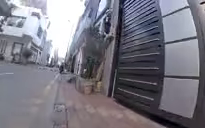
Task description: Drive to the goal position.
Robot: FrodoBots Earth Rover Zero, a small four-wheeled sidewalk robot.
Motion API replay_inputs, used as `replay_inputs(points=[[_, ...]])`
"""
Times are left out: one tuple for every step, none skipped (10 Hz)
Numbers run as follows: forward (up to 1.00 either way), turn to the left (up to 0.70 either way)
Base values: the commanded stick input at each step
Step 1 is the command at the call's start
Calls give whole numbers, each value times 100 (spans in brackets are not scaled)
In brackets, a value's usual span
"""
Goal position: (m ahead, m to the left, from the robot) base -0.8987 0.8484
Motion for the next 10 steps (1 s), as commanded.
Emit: replay_inputs(points=[[0,45],[0,45],[0,45],[0,25],[0,0],[0,0],[25,0],[100,0],[100,0],[64,0]])
